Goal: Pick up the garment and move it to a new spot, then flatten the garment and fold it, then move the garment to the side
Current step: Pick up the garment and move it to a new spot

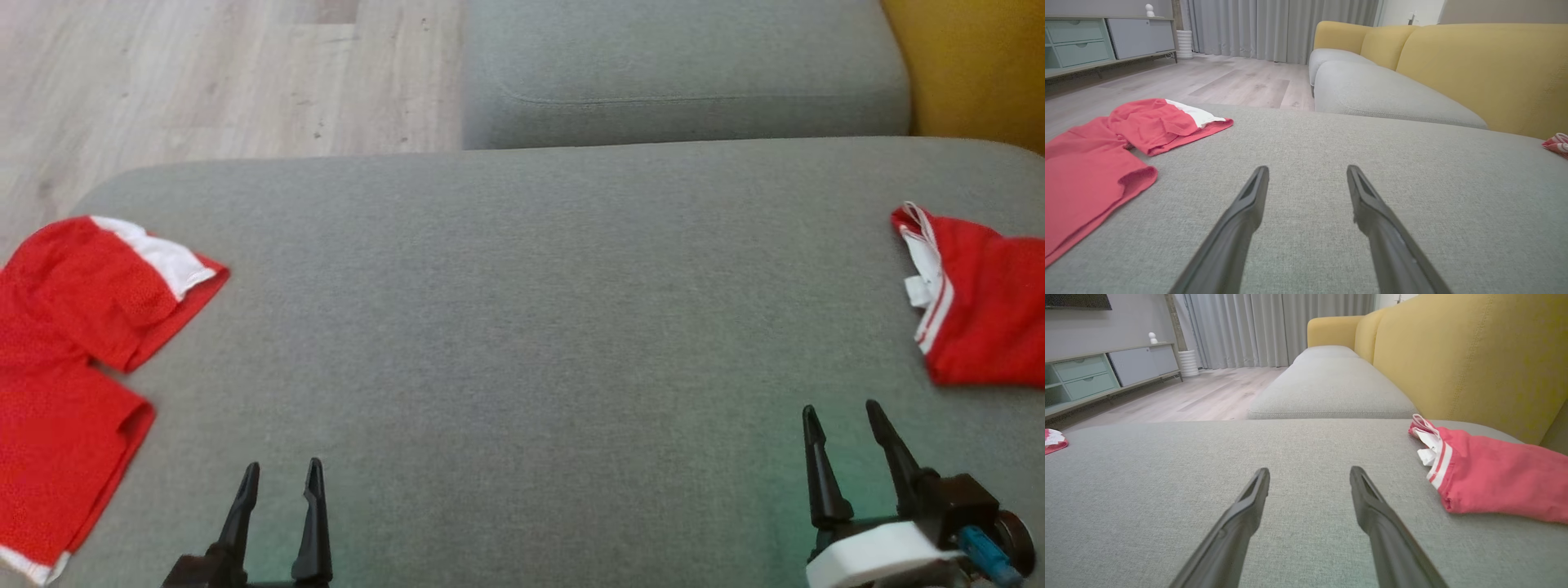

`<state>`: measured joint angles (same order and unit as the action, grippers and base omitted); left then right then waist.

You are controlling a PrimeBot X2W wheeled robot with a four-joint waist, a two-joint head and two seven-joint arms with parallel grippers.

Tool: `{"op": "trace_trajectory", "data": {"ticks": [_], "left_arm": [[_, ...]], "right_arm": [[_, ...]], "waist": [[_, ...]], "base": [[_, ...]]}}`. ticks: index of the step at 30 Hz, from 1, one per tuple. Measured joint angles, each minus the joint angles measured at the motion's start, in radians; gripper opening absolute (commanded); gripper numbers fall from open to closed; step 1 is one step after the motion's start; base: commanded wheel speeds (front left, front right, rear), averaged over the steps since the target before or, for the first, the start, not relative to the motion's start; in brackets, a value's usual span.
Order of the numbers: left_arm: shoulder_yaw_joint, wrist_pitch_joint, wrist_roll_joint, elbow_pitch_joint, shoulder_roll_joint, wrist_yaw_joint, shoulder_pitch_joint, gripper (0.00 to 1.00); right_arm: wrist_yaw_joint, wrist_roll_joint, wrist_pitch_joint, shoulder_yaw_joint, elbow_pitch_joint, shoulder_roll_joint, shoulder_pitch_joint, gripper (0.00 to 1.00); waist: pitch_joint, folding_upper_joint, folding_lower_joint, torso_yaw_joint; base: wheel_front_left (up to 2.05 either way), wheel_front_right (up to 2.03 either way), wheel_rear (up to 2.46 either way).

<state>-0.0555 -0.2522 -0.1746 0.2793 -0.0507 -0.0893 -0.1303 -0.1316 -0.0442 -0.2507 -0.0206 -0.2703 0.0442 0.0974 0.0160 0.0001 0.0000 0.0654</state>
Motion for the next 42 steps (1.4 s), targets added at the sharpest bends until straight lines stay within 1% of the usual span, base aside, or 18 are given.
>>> {"op": "trace_trajectory", "data": {"ticks": [3, 6, 12, 18, 21, 23, 26, 30, 33, 35, 37, 40, 42], "left_arm": [[-0.003, 0.000, 0.000, -0.001, 0.000, 0.000, 0.000, 1.00], [-0.007, 0.000, 0.000, -0.001, 0.000, 0.000, 0.001, 1.00], [-0.003, 0.000, 0.000, -0.001, 0.000, 0.000, 0.000, 1.00], [0.035, 0.000, 0.009, -0.008, -0.001, 0.000, -0.044, 1.00], [0.054, 0.000, 0.012, -0.009, -0.001, 0.000, -0.077, 1.00], [0.061, 0.000, 0.016, -0.014, -0.001, -0.004, -0.087, 1.00], [0.083, 0.000, 0.003, -0.035, -0.001, -0.008, -0.084, 1.00], [0.145, 0.000, -0.027, -0.077, -0.001, -0.007, -0.066, 1.00], [0.192, 0.000, -0.072, -0.103, -0.001, -0.008, -0.005, 1.00], [0.200, 0.000, -0.093, -0.104, -0.004, -0.012, 0.060, 1.00], [0.215, 0.003, -0.135, -0.095, -0.007, -0.016, 0.141, 1.00], [0.228, 0.053, -0.163, -0.046, -0.035, -0.014, 0.289, 1.00], [0.242, 0.091, -0.166, 0.012, -0.053, 0.016, 0.396, 1.00]], "right_arm": [[0.000, 0.000, 0.000, 0.002, -0.002, 0.000, 0.001, 1.00], [0.000, 0.000, 0.000, 0.003, -0.004, 0.000, 0.008, 1.00], [0.000, -0.009, 0.000, 0.030, -0.014, 0.000, 0.026, 1.00], [0.000, -0.018, 0.000, 0.076, -0.025, -0.001, 0.026, 1.00], [0.000, -0.018, 0.000, 0.084, -0.030, -0.001, 0.026, 1.00], [0.000, -0.018, 0.000, 0.089, -0.030, -0.001, 0.026, 1.00], [0.000, -0.017, 0.000, 0.097, -0.030, -0.001, 0.026, 1.00], [0.000, 0.012, 0.000, 0.093, -0.029, -0.001, 0.026, 1.00], [0.000, 0.057, 0.000, 0.072, -0.020, -0.001, 0.015, 1.00], [0.000, 0.080, 0.000, 0.065, -0.006, 0.004, 0.000, 1.00], [0.000, 0.096, 0.000, 0.060, 0.012, 0.024, -0.023, 1.00], [0.000, 0.116, 0.001, 0.037, 0.048, 0.085, -0.067, 1.00], [0.000, 0.118, 0.008, 0.018, 0.083, 0.120, -0.102, 1.00]], "waist": [[0.002, 0.0000, 0.0000, 0.024], [0.004, 0.0000, 0.0000, 0.062], [0.015, 0.0000, 0.0000, 0.178], [0.032, 0.0000, 0.0000, 0.305], [0.042, 0.0000, -0.0001, 0.353], [0.048, 0.0000, -0.0001, 0.373], [0.048, 0.0000, -0.0002, 0.376], [0.021, 0.0000, -0.0002, 0.360], [-0.025, 0.0000, 0.0000, 0.345], [-0.064, 0.0000, 0.0000, 0.337], [-0.110, 0.0000, 0.0001, 0.330], [-0.189, 0.0000, 0.0004, 0.322], [-0.245, -0.0001, 0.0004, 0.318]], "base": [[0.00, 0.00, 0.00], [0.00, 0.00, 0.00], [0.00, 0.00, 0.00], [0.00, 0.00, 0.00], [0.00, 0.00, 0.00], [0.00, 0.00, 0.00], [0.00, 0.00, 0.00], [0.00, 0.00, 0.00], [0.00, 0.00, 0.00], [0.00, 0.00, 0.00], [0.00, 0.00, 0.00], [0.00, 0.00, 0.00], [0.00, 0.00, 0.00]]}}
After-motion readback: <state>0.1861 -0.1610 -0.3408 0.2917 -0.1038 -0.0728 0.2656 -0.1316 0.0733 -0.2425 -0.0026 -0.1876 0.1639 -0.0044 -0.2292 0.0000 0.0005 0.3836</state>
